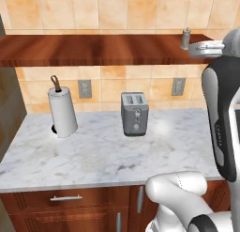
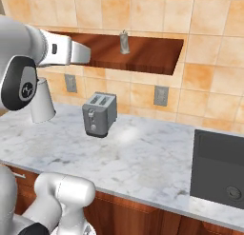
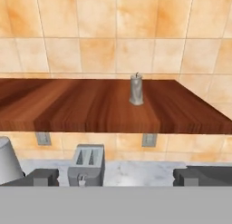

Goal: Get the candle and the wine from the cabinet and move them to the dining counter.

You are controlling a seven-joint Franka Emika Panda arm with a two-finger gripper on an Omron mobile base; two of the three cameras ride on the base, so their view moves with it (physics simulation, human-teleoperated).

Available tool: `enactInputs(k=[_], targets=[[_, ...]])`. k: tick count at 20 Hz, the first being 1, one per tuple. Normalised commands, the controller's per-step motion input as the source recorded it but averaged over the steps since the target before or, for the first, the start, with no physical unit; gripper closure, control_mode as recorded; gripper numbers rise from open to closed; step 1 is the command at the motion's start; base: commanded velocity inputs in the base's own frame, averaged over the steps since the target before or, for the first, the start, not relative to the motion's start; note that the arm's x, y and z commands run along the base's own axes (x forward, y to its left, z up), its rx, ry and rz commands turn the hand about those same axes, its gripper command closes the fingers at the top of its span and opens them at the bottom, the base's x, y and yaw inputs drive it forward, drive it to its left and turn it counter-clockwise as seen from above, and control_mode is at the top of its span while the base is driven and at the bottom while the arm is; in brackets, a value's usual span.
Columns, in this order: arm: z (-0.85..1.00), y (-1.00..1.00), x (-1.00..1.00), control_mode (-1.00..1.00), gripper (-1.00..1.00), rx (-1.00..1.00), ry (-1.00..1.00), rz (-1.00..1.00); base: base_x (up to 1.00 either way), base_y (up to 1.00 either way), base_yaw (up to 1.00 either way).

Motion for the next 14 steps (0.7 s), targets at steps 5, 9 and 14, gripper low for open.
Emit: enactInputs(k=[5, 9, 14], targets=[[-0.09, -0.19, 0.57, -1.0, -1.0, 0.03, 0.08, 0.0, 0.0, 0.0, 0.0], [0.0, -0.18, 0.56, -1.0, -1.0, 0.0, 0.0, 0.0, 0.0, 0.0, 0.0], [-0.07, -0.24, 0.53, -1.0, -1.0, 0.0, 0.01, 0.0, 0.0, 0.0, 0.0]])
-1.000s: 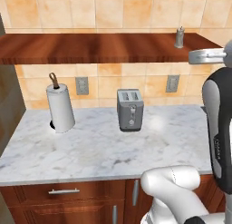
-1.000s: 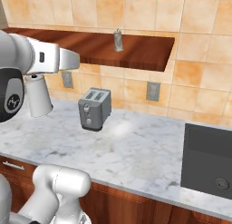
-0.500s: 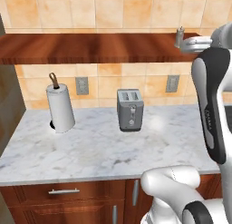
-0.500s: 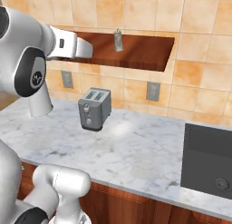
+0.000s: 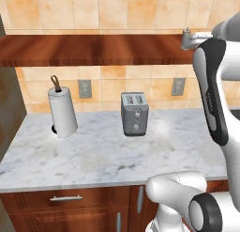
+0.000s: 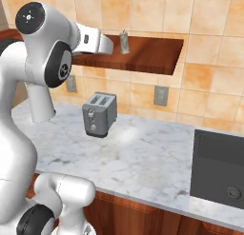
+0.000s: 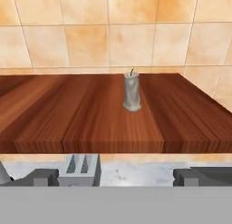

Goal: Get the candle and the wine from the cabinet and move them to the dining counter.

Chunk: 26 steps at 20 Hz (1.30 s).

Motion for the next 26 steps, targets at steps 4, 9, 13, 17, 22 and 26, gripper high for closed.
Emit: enactInputs(k=[4, 9, 13, 17, 22, 26], targets=[[-0.11, -0.27, 0.57, -1.0, -1.0, 0.0, 0.05, 0.0, 0.0, 0.0, 0.0], [-0.1, -0.21, 0.54, -1.0, -1.0, 0.0, 0.01, 0.0, 0.0, 0.0, 0.0], [-0.08, -0.12, 0.32, -1.0, -1.0, 0.0, 0.0, 0.0, 0.0, 0.0, 0.0], [-0.08, -0.17, 0.31, -1.0, -1.0, 0.0, 0.0, 0.0, 0.0, 0.0, 0.0], [-0.07, -0.1, 0.29, -1.0, -1.0, 0.0, 0.0, 0.0, 0.0, 0.0, 0.0], [-0.05, -0.11, 0.31, -1.0, -1.0, 0.0, 0.0, 0.0, 0.0, 0.0, 0.0]])
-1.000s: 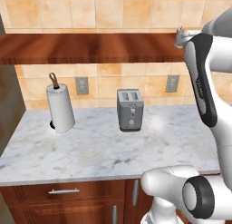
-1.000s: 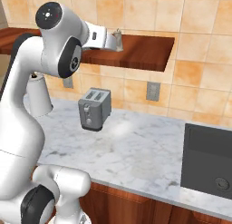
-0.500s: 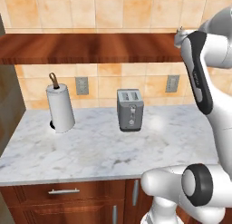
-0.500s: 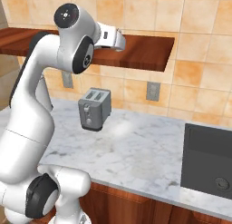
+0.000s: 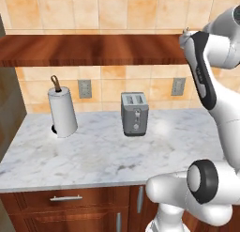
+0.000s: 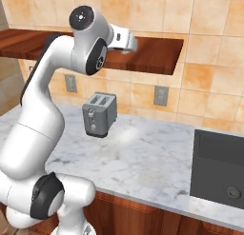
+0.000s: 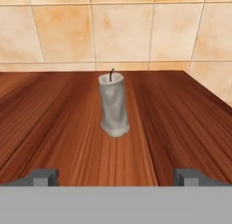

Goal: Get the candle and the wine from the cabinet and move them to the dining counter.

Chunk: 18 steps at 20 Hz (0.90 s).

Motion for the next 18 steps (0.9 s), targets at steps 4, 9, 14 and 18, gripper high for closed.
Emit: enactInputs(k=[4, 9, 14, 18], targets=[[-0.05, -0.12, 0.32, -1.0, -1.0, 0.0, 0.0, 0.0, 0.0, 0.0, 0.0], [-0.08, -0.09, 0.32, -1.0, -1.0, 0.0, 0.0, 0.0, 0.0, 0.0, 0.0], [-0.01, -0.1, 0.42, -1.0, -1.0, 0.0, 0.0, 0.0, 0.0, 0.0, 0.0], [0.0, -0.1, 0.4, -1.0, -1.0, 0.0, 0.0, 0.0, 0.0, 0.0, 0.0]])
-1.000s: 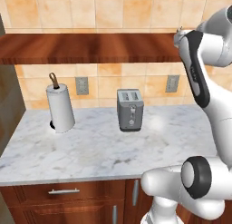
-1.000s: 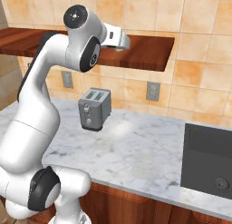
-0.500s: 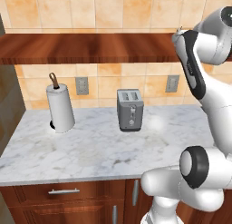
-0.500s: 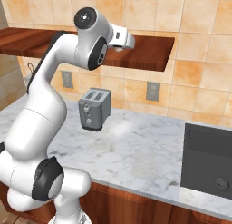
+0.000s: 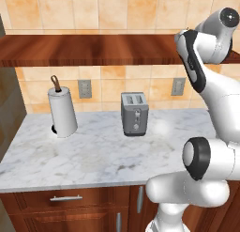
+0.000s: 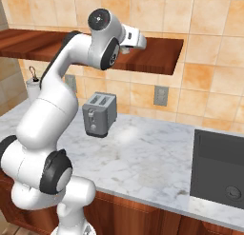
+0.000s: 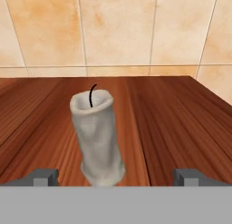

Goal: Get the candle and the wine from the cabinet and move them to the dining counter.

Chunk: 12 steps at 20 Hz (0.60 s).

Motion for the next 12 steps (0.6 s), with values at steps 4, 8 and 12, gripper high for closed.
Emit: enactInputs(k=[4, 8, 12], targets=[[0.0, -0.03, 0.34, -1.0, -1.0, 0.0, 0.0, 0.0, 0.0, 0.0, 0.0], [0.0, 0.0, 0.21, -1.0, -1.0, 0.0, 0.0, 0.0, 0.0, 0.0, 0.0], [-0.03, 0.0, 0.12, -1.0, -1.0, 0.0, 0.0, 0.0, 0.0, 0.0, 0.0]])
